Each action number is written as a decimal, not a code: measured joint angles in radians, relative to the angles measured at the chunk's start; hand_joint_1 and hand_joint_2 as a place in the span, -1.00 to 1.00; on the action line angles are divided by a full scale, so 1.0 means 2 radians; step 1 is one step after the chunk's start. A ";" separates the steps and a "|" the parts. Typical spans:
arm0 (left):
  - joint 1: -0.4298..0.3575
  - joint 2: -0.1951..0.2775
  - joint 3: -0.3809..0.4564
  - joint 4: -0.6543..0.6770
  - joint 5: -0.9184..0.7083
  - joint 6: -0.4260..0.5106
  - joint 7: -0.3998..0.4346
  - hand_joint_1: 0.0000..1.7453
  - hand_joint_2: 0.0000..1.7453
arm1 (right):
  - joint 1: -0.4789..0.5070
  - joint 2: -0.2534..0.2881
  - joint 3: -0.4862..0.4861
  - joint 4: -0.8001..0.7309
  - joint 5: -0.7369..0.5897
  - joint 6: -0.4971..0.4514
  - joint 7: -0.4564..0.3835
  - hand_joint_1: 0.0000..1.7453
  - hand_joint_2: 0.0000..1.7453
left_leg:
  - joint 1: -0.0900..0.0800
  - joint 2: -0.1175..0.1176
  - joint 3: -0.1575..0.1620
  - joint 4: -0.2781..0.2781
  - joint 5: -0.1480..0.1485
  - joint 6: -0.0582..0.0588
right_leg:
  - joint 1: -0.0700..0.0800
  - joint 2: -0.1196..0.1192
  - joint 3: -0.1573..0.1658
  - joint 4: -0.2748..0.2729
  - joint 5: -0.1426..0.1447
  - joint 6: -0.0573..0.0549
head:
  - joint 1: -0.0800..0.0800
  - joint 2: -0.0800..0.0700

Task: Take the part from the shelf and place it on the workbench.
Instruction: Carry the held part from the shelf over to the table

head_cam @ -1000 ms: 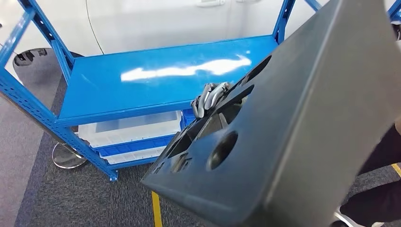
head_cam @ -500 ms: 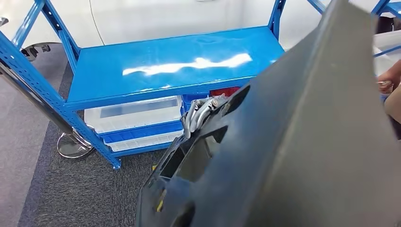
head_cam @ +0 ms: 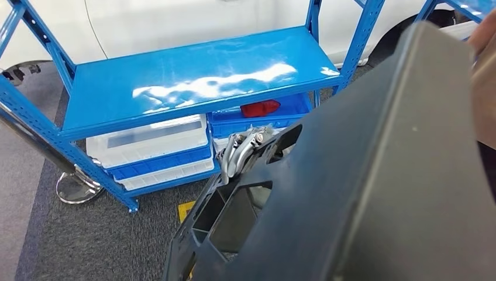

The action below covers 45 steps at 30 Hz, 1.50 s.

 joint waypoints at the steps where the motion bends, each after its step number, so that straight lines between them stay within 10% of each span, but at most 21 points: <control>1: 0.000 0.000 0.000 0.000 0.000 0.000 0.000 -1.00 1.00 | 0.000 0.001 0.000 0.000 0.001 0.000 0.000 1.00 1.00 | -0.001 0.005 0.000 -0.004 0.001 0.000 | -0.001 0.005 -0.002 -0.001 0.002 0.004 | 0.000 0.000; 4: -0.001 0.000 0.001 0.000 -0.002 0.000 0.000 -1.00 1.00 | -0.001 0.001 0.000 -0.002 0.003 0.000 0.001 1.00 1.00 | 0.003 0.023 0.003 -0.016 0.007 0.007 | 0.000 -0.010 -0.015 0.021 -0.011 0.012 | 0.002 0.000; 7: -0.001 -0.001 0.002 0.000 -0.002 0.000 0.000 -1.00 1.00 | -0.001 0.001 -0.001 -0.002 0.004 0.000 0.001 1.00 1.00 | 0.003 0.041 0.002 -0.017 0.009 0.010 | -0.003 -0.032 -0.064 0.116 -0.054 0.020 | 0.004 0.000; 9: -0.001 -0.001 0.002 0.000 -0.003 0.000 0.000 -1.00 1.00 | 0.000 0.001 -0.001 -0.002 0.006 -0.001 0.002 1.00 1.00 | 0.003 0.052 0.000 -0.016 0.008 0.009 | -0.007 -0.035 -0.079 0.143 -0.053 0.024 | 0.004 0.000; 12: -0.003 -0.001 0.003 0.000 -0.003 0.000 0.000 -1.00 1.00 | -0.001 0.001 -0.001 -0.002 0.008 -0.002 0.003 1.00 1.00 | 0.002 0.065 0.000 -0.011 0.004 0.005 | -0.008 -0.053 -0.036 0.055 -0.006 0.024 | 0.004 0.000; 15: -0.003 -0.002 0.005 0.000 -0.003 0.000 0.000 -1.00 1.00 | -0.001 0.001 -0.001 -0.002 0.008 -0.002 0.003 1.00 1.00 | -0.001 0.074 -0.001 -0.006 0.001 -0.003 | -0.003 -0.065 -0.014 0.005 0.007 0.013 | 0.004 0.000; 19: -0.004 -0.002 0.008 0.000 -0.003 0.000 0.000 -1.00 1.00 | -0.002 0.002 -0.002 -0.003 0.009 -0.004 0.003 1.00 1.00 | 0.002 0.069 -0.007 0.011 -0.015 -0.014 | -0.005 -0.047 -0.017 0.000 0.013 -0.001 | 0.003 0.000; 22: -0.003 -0.002 0.012 0.000 -0.002 0.002 0.004 -1.00 1.00 | -0.003 0.003 -0.003 -0.002 0.012 -0.009 0.006 1.00 1.00 | 0.004 0.043 -0.048 0.106 -0.065 -0.016 | -0.004 -0.034 -0.019 -0.001 0.016 -0.006 | 0.003 0.000; 24: -0.001 -0.002 0.015 0.000 0.000 0.006 0.009 -1.00 1.00 | -0.002 0.003 -0.003 0.000 0.014 -0.011 0.008 1.00 1.00 | 0.004 0.039 -0.066 0.145 -0.073 -0.016 | -0.002 -0.023 -0.020 0.000 0.017 -0.007 | 0.003 0.000; 28: -0.001 -0.002 0.021 0.000 -0.003 0.007 0.013 -1.00 1.00 | -0.004 0.003 -0.003 0.002 0.024 -0.028 0.010 1.00 1.00 | 0.005 0.014 -0.017 0.035 -0.012 -0.008 | -0.001 0.001 -0.021 0.004 0.017 -0.004 | 0.003 0.000; 32: -0.002 -0.001 0.024 0.000 -0.007 0.007 0.014 -1.00 1.00 | -0.005 0.001 -0.004 0.002 0.031 -0.039 0.010 1.00 1.00 | 0.004 0.005 -0.003 -0.001 -0.004 -0.001 | -0.005 0.020 -0.030 0.005 0.023 0.010 | 0.004 0.000; 35: -0.003 0.000 0.024 0.000 -0.008 0.007 0.015 -1.00 1.00 | -0.006 -0.002 -0.006 0.001 0.031 -0.040 0.010 1.00 1.00 | 0.005 0.024 0.000 -0.010 0.003 0.008 | -0.003 -0.006 -0.045 0.033 0.004 0.018 | 0.007 0.000; 39: -0.001 0.000 0.025 0.000 -0.010 0.004 0.014 -1.00 1.00 | 0.001 -0.004 -0.006 0.001 0.039 -0.047 0.010 1.00 1.00 | 0.003 0.049 -0.001 -0.010 0.003 0.010 | -0.005 -0.034 -0.099 0.147 -0.042 0.023 | 0.010 0.000; 45: -0.002 -0.001 0.025 0.000 -0.016 -0.002 0.004 -1.00 1.00 | 0.032 -0.012 -0.008 -0.010 0.068 -0.054 -0.007 1.00 1.00 | -0.002 0.076 -0.001 -0.005 -0.003 0.002 | 0.002 -0.069 -0.021 0.006 0.013 0.010 | 0.010 0.000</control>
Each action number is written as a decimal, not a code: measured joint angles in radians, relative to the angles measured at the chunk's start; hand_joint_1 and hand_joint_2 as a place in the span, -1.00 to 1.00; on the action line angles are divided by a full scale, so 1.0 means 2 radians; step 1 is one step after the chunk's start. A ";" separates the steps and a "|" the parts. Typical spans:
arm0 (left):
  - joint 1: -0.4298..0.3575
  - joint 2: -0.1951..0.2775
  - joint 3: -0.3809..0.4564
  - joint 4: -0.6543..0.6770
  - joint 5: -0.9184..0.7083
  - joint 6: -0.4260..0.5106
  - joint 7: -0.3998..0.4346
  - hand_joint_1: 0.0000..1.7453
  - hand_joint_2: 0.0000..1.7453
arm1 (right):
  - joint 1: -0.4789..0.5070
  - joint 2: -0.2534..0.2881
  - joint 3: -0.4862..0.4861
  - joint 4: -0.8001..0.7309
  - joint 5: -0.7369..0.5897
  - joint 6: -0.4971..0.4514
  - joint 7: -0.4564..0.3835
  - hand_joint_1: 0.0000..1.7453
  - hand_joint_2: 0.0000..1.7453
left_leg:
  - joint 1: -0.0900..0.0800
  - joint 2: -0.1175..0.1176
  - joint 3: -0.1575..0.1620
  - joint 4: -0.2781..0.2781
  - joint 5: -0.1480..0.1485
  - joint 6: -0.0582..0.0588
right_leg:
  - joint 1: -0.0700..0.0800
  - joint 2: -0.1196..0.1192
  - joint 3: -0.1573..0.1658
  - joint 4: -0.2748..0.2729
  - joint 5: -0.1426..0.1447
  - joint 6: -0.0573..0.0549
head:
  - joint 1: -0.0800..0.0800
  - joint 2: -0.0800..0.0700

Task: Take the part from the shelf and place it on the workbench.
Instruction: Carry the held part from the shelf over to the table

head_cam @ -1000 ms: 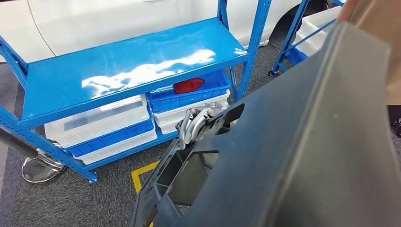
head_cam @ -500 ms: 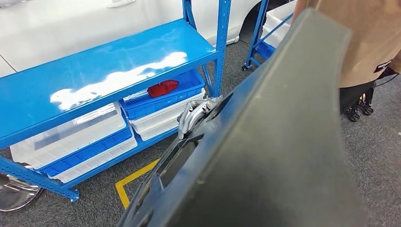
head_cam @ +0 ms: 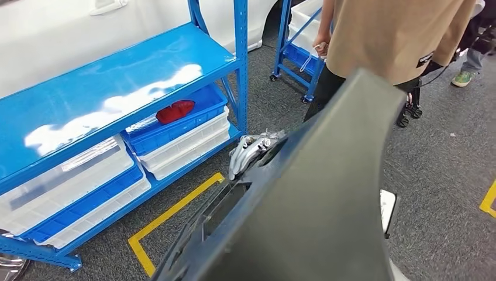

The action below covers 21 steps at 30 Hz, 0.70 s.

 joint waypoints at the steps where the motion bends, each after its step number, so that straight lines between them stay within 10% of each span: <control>1: 0.000 0.000 0.000 0.000 -0.001 0.000 -0.001 -1.00 1.00 | 0.004 -0.001 -0.001 -0.002 0.002 0.000 -0.002 1.00 1.00 | -0.001 0.004 0.000 0.000 -0.001 -0.002 | 0.002 0.003 -0.001 -0.002 -0.001 -0.003 | 0.000 0.000; 4: -0.001 0.000 0.000 0.000 -0.008 0.000 -0.003 -1.00 1.00 | 0.014 -0.006 -0.007 -0.010 0.004 0.000 -0.001 1.00 1.00 | 0.001 -0.001 -0.001 0.010 -0.011 -0.010 | -0.001 0.018 -0.001 -0.006 0.003 -0.012 | -0.001 0.000; 8: 0.000 -0.001 0.000 0.000 -0.024 0.018 -0.007 -1.00 1.00 | 0.016 -0.011 -0.035 -0.012 -0.022 0.023 0.004 1.00 1.00 | 0.003 -0.035 -0.052 0.126 -0.071 -0.014 | -0.003 0.037 -0.001 -0.007 0.005 -0.018 | -0.002 0.000; 10: 0.001 -0.002 0.000 0.000 -0.029 0.024 -0.010 -1.00 1.00 | 0.015 -0.014 -0.058 -0.010 -0.031 0.041 0.008 1.00 1.00 | 0.003 -0.037 -0.064 0.150 -0.071 -0.014 | -0.002 0.049 -0.001 -0.006 0.006 -0.018 | -0.002 0.000; 14: 0.001 -0.003 -0.001 0.000 -0.040 0.023 -0.008 -1.00 1.00 | 0.013 -0.014 -0.092 -0.009 -0.033 0.060 0.015 1.00 1.00 | 0.005 -0.064 -0.012 0.032 -0.009 -0.009 | -0.002 0.073 -0.003 0.000 0.005 -0.013 | -0.002 0.000; 18: 0.000 -0.005 -0.003 0.000 -0.048 0.018 0.003 -1.00 1.00 | 0.022 -0.014 -0.118 -0.013 -0.030 0.069 0.016 1.00 1.00 | 0.004 -0.064 -0.002 0.006 -0.003 0.001 | -0.004 0.089 -0.009 0.000 0.009 0.000 | -0.002 0.000; 21: 0.001 -0.008 -0.003 0.000 -0.056 0.011 0.008 -1.00 1.00 | 0.033 -0.014 -0.136 -0.020 -0.024 0.074 0.012 1.00 1.00 | 0.005 -0.046 0.000 0.000 0.002 0.011 | -0.004 0.058 -0.030 0.043 -0.017 0.007 | 0.002 0.000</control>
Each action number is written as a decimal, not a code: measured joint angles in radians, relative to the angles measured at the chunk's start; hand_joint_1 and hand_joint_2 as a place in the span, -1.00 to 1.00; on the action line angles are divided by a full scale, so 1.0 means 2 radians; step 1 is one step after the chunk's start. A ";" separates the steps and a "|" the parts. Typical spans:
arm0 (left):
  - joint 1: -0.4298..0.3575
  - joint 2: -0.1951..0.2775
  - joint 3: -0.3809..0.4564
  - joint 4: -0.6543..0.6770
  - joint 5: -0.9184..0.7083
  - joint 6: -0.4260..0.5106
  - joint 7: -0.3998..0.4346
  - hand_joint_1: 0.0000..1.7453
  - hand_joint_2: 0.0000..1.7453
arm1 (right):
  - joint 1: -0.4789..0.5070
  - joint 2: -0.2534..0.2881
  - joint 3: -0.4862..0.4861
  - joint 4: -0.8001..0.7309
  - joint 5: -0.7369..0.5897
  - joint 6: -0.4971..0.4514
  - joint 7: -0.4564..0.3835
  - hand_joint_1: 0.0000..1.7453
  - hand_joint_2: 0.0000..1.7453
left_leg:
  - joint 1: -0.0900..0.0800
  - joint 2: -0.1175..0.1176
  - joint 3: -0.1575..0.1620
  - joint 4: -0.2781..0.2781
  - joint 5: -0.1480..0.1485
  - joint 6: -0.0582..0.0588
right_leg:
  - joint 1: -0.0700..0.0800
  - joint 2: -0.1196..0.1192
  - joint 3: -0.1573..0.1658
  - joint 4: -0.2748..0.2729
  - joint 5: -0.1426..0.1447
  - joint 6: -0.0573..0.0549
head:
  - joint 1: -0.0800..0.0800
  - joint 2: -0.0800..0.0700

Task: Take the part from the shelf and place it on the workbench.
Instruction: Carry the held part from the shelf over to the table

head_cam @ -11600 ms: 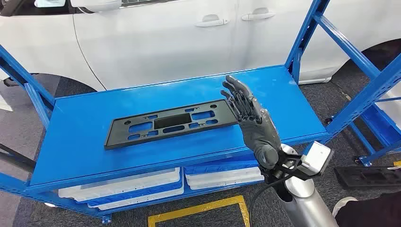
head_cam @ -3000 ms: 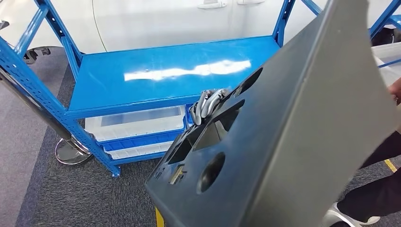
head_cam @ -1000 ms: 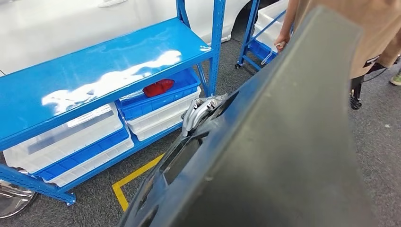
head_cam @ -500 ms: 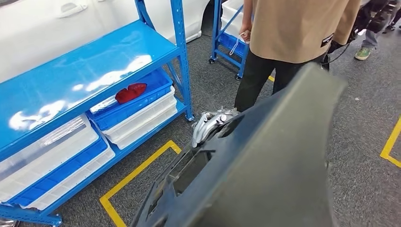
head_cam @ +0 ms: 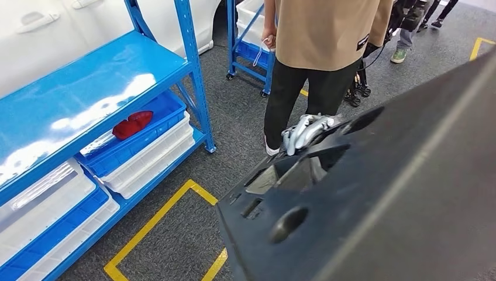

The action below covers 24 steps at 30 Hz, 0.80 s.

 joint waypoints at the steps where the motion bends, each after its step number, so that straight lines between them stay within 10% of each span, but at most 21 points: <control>1: 0.001 0.000 0.000 0.000 -0.003 -0.003 0.001 -1.00 1.00 | 0.004 0.000 -0.005 -0.002 0.001 0.000 -0.002 1.00 1.00 | -0.001 0.006 0.000 0.000 0.000 0.002 | 0.000 -0.012 -0.016 0.034 -0.017 0.002 | 0.002 0.000; 4: 0.002 0.003 -0.003 0.000 -0.010 -0.016 0.004 -1.00 1.00 | 0.021 -0.004 -0.023 -0.008 0.003 -0.001 -0.005 1.00 1.00 | -0.004 0.024 0.000 0.000 -0.002 0.003 | -0.004 -0.023 -0.049 0.102 -0.038 0.007 | 0.002 0.000; 9: -0.002 0.009 -0.007 0.000 -0.016 -0.029 0.003 -1.00 1.00 | 0.034 -0.010 -0.047 -0.025 0.005 -0.005 -0.007 1.00 1.00 | -0.007 0.047 0.003 0.004 -0.009 -0.007 | 0.000 -0.062 0.023 -0.033 0.015 -0.002 | 0.002 0.000; 12: -0.005 0.013 -0.009 0.000 -0.020 -0.039 -0.002 -1.00 1.00 | 0.038 -0.010 -0.052 -0.033 0.014 -0.013 -0.004 1.00 1.00 | -0.009 0.059 0.006 0.004 -0.013 -0.015 | 0.003 -0.052 0.024 -0.041 0.016 -0.012 | 0.001 0.000; 19: -0.008 0.022 -0.010 0.000 -0.021 -0.045 -0.006 -1.00 1.00 | 0.033 -0.007 -0.053 -0.034 0.021 -0.029 -0.003 1.00 1.00 | -0.005 0.009 -0.063 0.154 -0.080 -0.023 | 0.002 -0.012 0.026 -0.044 0.019 -0.024 | 0.000 0.000; 24: -0.011 0.027 -0.009 0.000 -0.022 -0.042 -0.003 -1.00 1.00 | 0.024 -0.007 -0.053 -0.030 0.014 -0.031 -0.003 1.00 1.00 | -0.003 -0.021 -0.014 0.027 -0.008 -0.017 | 0.002 0.019 0.024 -0.037 0.018 -0.019 | 0.001 0.000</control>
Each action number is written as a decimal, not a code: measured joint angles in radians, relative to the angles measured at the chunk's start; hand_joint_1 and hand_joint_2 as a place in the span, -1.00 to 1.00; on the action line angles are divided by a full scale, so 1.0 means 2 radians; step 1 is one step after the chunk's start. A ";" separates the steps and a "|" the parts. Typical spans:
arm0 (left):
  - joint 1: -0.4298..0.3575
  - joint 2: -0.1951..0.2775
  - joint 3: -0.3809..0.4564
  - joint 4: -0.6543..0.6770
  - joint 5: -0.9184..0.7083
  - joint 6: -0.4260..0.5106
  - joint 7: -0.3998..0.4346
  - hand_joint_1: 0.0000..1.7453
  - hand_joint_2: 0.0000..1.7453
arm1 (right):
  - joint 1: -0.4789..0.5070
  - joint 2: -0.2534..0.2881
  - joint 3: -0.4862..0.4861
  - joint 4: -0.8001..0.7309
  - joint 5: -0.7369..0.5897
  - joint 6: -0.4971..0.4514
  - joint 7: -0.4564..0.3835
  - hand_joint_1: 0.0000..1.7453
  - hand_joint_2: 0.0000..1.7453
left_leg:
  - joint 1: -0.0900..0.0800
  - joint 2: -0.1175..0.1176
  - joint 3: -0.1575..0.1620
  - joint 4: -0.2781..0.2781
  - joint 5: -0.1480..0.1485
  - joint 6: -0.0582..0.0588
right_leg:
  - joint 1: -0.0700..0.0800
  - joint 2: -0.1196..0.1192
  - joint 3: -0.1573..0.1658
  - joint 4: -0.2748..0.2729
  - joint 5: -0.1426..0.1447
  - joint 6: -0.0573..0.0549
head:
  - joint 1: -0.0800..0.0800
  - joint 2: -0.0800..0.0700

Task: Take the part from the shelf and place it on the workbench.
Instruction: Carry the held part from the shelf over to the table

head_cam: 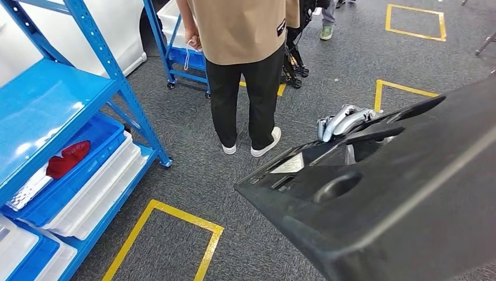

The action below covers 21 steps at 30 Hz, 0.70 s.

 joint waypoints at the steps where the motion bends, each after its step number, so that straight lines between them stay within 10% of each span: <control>1: -0.001 0.001 0.000 0.000 0.000 0.000 0.000 -1.00 1.00 | -0.001 0.000 0.000 0.000 0.000 0.000 0.000 1.00 1.00 | 0.000 -0.007 0.005 -0.011 0.002 0.001 | -0.001 0.005 -0.002 0.001 0.001 0.003 | 0.000 0.000; 4: -0.001 0.005 0.001 0.000 -0.005 0.001 0.000 -1.00 1.00 | 0.002 0.000 -0.001 0.002 -0.001 0.002 -0.001 1.00 1.00 | -0.001 0.002 0.008 -0.019 0.005 0.008 | -0.003 0.014 -0.006 0.000 0.003 0.012 | 0.000 0.000; 8: 0.000 0.009 0.002 0.000 -0.013 0.005 0.001 -1.00 1.00 | 0.006 0.000 -0.004 0.006 -0.001 0.007 -0.003 1.00 1.00 | -0.001 0.027 0.010 -0.027 0.009 0.018 | -0.002 -0.033 -0.046 0.083 -0.043 0.019 | 0.006 0.000; 11: 0.000 0.012 0.002 0.000 -0.018 0.006 0.003 -1.00 1.00 | 0.013 0.000 -0.005 0.010 0.000 0.009 -0.005 1.00 1.00 | -0.003 0.046 0.010 -0.026 0.008 0.018 | -0.007 -0.043 -0.069 0.132 -0.054 0.023 | 0.006 0.000; 16: -0.001 0.016 0.003 -0.001 -0.020 0.004 0.002 -1.00 1.00 | 0.018 0.000 -0.007 0.012 0.000 0.010 -0.016 1.00 1.00 | -0.006 0.070 0.013 -0.024 0.002 0.009 | -0.001 -0.074 0.002 0.001 -0.005 0.015 | 0.006 0.000; 19: -0.002 0.017 0.005 -0.001 -0.020 0.003 0.001 -1.00 1.00 | 0.022 0.000 -0.009 0.012 0.000 0.010 -0.024 1.00 1.00 | -0.005 0.077 0.016 -0.023 -0.002 0.000 | 0.001 -0.062 0.003 -0.005 -0.005 0.006 | 0.006 0.000; 21: -0.002 0.018 0.007 -0.001 -0.019 0.004 0.002 -1.00 1.00 | 0.024 0.000 -0.010 0.012 0.001 0.012 -0.031 1.00 1.00 | -0.002 0.059 0.008 -0.001 -0.018 -0.005 | -0.001 -0.053 0.005 -0.008 -0.003 0.000 | 0.005 0.000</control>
